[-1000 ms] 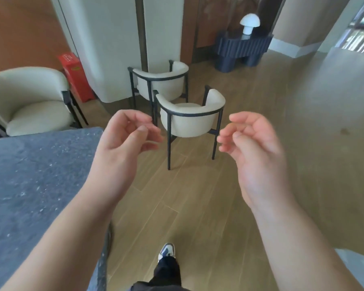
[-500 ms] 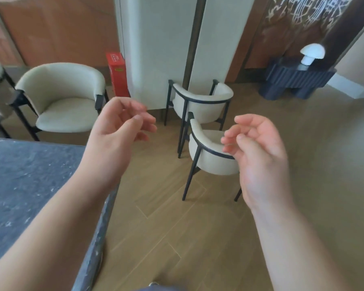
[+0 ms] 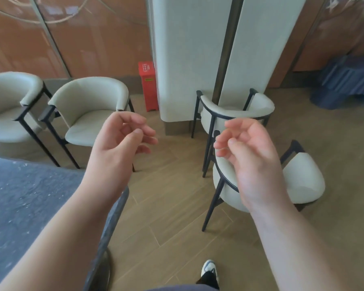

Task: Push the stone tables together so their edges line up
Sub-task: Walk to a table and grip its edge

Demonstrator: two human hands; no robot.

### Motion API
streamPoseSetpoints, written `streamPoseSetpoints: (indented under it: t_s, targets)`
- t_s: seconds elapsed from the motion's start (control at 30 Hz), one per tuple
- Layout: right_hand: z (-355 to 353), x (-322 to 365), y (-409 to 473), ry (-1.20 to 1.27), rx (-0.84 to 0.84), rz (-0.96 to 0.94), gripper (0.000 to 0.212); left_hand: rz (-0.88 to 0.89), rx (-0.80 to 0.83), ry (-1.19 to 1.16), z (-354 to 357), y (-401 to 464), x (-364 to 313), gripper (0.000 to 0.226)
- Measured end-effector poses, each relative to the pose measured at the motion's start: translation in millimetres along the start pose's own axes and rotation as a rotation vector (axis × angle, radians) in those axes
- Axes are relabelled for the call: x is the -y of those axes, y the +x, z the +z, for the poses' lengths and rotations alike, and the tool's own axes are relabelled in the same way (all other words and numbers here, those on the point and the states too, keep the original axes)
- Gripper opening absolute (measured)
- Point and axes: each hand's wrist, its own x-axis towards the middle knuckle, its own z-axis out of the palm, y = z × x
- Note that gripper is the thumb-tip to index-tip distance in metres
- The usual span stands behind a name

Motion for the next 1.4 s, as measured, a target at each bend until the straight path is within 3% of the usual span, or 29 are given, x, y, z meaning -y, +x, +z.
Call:
streamPoseSetpoints:
  t_s: [0.27,0.47,0.73,1.03,1.4]
  targets:
    - [-53,-37,147,0.031,0.135,0.043,0.028,-0.018,-0.168,0.018,81,92,35,0.022]
    - [-34,-79,216,0.059,0.262,0.146,0.030,-0.071,-0.287,0.090,77,133,52,0.022]
    - [56,-127,306,0.080,0.526,0.177,0.027,-0.075,-0.470,0.130,10,211,89,0.024]
    - [197,-165,428,0.052,0.658,0.150,0.027,0.011,-0.588,0.108,-101,353,103,0.025]
    - [334,-240,526,0.067,0.947,0.185,0.027,-0.061,-0.931,0.192,-196,403,151,0.023]
